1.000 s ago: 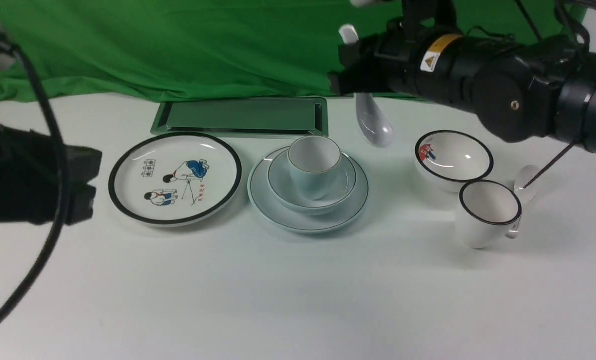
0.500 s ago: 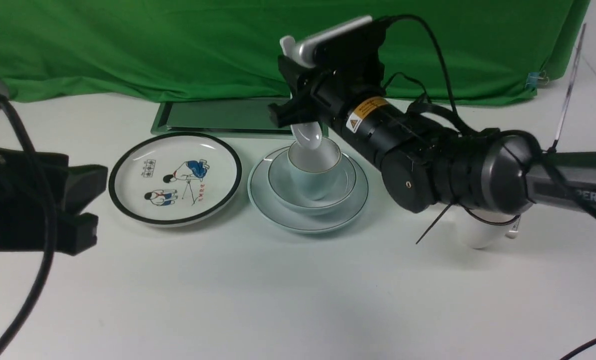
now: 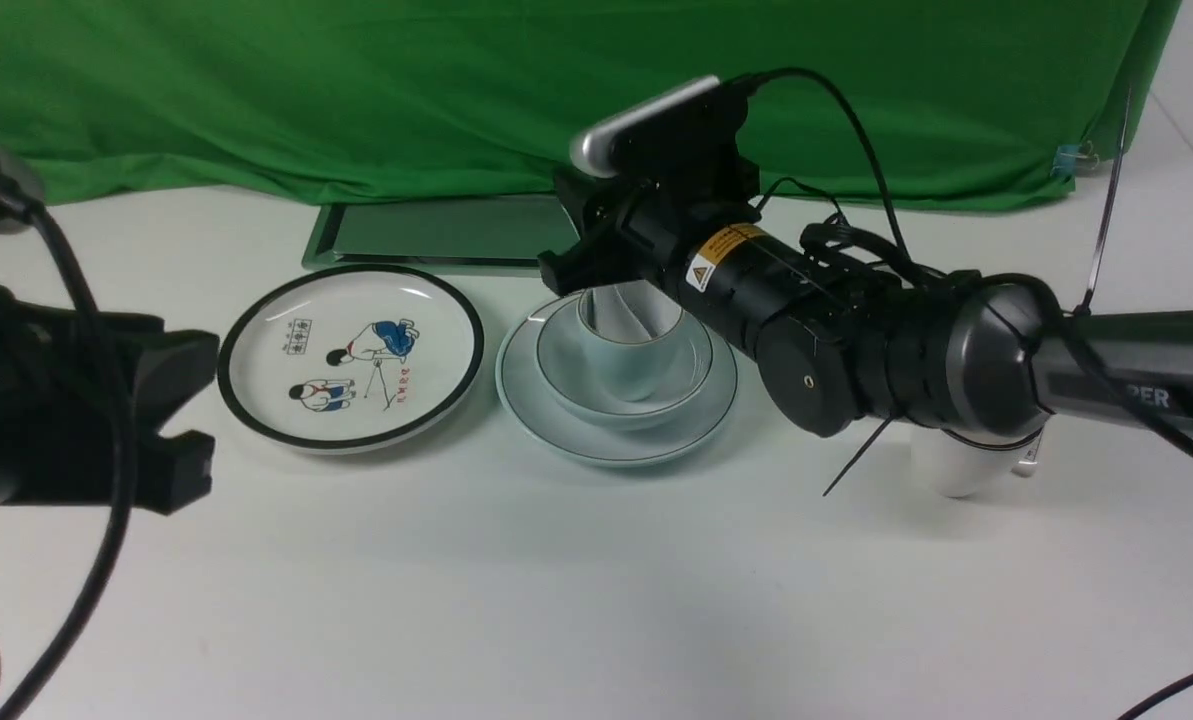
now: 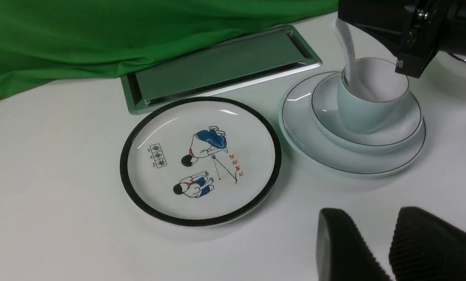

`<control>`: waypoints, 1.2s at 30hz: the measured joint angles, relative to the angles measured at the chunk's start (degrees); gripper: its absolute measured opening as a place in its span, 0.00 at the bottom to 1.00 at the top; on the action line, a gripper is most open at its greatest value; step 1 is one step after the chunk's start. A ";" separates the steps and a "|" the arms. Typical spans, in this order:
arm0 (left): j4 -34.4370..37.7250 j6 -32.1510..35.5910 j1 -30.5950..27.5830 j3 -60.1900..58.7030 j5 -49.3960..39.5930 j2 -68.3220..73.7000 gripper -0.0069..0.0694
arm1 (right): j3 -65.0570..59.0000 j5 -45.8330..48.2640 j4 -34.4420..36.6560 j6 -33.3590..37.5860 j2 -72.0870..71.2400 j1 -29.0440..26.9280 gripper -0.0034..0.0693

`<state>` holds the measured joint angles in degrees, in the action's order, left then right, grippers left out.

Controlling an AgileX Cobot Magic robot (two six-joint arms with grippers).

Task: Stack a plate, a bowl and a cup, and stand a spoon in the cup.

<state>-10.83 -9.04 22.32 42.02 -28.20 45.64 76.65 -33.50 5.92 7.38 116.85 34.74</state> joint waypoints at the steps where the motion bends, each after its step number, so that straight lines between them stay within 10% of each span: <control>1: 0.00 -0.06 0.00 -1.18 -0.30 -0.70 0.18 | 0.00 3.49 0.00 0.00 -1.12 0.00 0.44; 11: 0.05 -2.36 0.00 -9.52 -8.16 -22.18 0.04 | -1.04 32.59 0.20 3.99 -23.83 0.00 0.08; 20: 0.02 -3.03 0.00 -12.69 -17.05 -45.09 0.04 | -21.45 30.14 0.20 5.66 -54.51 0.00 0.07; 36: -0.18 -2.80 0.00 -12.69 -18.35 -43.93 0.05 | -39.95 34.25 0.20 6.04 -89.73 0.00 0.12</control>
<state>-11.01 -11.84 22.32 29.33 -46.56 1.70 36.71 0.75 6.11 13.42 27.12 34.74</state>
